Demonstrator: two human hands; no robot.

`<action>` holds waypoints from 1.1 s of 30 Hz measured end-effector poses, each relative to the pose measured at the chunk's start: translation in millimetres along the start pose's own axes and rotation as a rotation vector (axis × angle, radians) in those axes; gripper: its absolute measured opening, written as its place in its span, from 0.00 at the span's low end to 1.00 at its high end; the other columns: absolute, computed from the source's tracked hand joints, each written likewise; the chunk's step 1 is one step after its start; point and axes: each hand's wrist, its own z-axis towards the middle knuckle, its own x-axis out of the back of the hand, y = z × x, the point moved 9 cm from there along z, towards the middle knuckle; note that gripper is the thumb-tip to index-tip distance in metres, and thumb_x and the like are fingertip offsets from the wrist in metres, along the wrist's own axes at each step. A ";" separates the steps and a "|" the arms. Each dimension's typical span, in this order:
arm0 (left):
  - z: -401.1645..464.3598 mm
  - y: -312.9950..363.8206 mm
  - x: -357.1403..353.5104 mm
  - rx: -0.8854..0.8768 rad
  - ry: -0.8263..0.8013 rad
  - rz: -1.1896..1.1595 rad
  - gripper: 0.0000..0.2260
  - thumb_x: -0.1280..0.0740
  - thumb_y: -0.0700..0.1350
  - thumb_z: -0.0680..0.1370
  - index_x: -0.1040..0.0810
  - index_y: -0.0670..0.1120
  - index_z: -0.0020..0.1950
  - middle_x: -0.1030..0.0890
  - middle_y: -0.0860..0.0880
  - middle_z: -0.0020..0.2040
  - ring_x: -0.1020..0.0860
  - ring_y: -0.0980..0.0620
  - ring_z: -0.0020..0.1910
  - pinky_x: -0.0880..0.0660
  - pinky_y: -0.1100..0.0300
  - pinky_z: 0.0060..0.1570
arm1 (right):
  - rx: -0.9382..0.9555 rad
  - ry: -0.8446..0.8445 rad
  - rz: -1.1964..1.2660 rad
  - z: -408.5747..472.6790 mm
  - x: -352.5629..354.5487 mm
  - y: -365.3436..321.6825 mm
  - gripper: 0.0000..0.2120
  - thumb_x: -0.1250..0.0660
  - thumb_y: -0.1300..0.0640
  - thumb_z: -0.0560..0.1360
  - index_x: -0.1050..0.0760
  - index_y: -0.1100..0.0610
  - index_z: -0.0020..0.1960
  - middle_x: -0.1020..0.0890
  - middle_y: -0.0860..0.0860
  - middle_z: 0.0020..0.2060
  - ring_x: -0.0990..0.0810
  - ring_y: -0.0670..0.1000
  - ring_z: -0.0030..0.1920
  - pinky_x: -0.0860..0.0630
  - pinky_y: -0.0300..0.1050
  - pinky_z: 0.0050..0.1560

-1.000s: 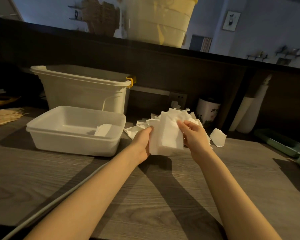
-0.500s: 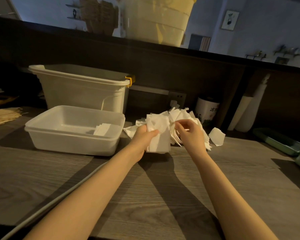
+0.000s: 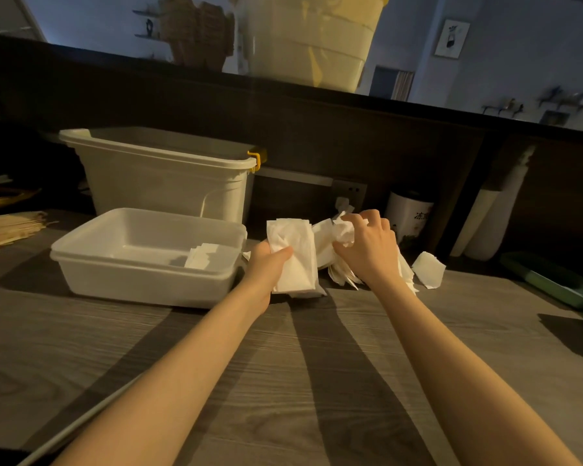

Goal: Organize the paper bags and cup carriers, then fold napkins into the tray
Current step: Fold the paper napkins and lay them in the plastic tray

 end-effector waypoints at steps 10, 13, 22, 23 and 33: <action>-0.9 0.8 1.1 0.009 -0.003 0.014 0.17 0.39 0.43 0.80 0.34 0.44 0.68 0.27 0.44 0.62 0.27 0.45 0.61 0.28 0.55 0.51 | -0.167 0.049 0.180 2.7 -9.4 15.8 0.18 0.34 0.59 0.75 0.28 0.58 0.64 0.28 0.55 0.63 0.28 0.54 0.59 0.34 0.39 0.49; -0.2 0.3 1.4 0.012 -0.005 0.011 0.17 0.39 0.43 0.80 0.34 0.45 0.68 0.27 0.45 0.62 0.27 0.45 0.61 0.28 0.54 0.51 | -0.183 0.088 0.235 3.2 -3.5 19.3 0.13 0.35 0.64 0.75 0.23 0.59 0.59 0.23 0.54 0.58 0.24 0.54 0.54 0.32 0.38 0.45; -1.6 2.9 7.1 0.011 0.026 0.041 0.16 0.39 0.43 0.80 0.33 0.44 0.67 0.27 0.44 0.62 0.27 0.44 0.60 0.28 0.55 0.51 | -0.228 0.237 0.596 0.4 47.4 26.4 0.09 0.34 0.58 0.76 0.21 0.58 0.55 0.20 0.49 0.43 0.25 0.42 0.39 0.33 0.29 0.36; -1.1 3.3 8.0 0.010 0.028 0.037 0.16 0.39 0.43 0.80 0.33 0.44 0.67 0.27 0.43 0.62 0.27 0.44 0.60 0.28 0.55 0.50 | -0.250 0.235 0.657 -1.8 50.0 29.5 0.09 0.35 0.57 0.76 0.21 0.58 0.55 0.21 0.48 0.42 0.25 0.42 0.39 0.32 0.29 0.36; -0.8 6.2 10.6 -0.022 0.056 -0.110 0.16 0.40 0.40 0.80 0.33 0.46 0.67 0.25 0.44 0.59 0.26 0.48 0.52 0.25 0.54 0.49 | -0.475 -0.076 1.252 -25.9 24.4 39.3 0.11 0.34 0.58 0.76 0.28 0.57 0.58 0.24 0.51 0.48 0.23 0.54 0.53 0.23 0.52 0.56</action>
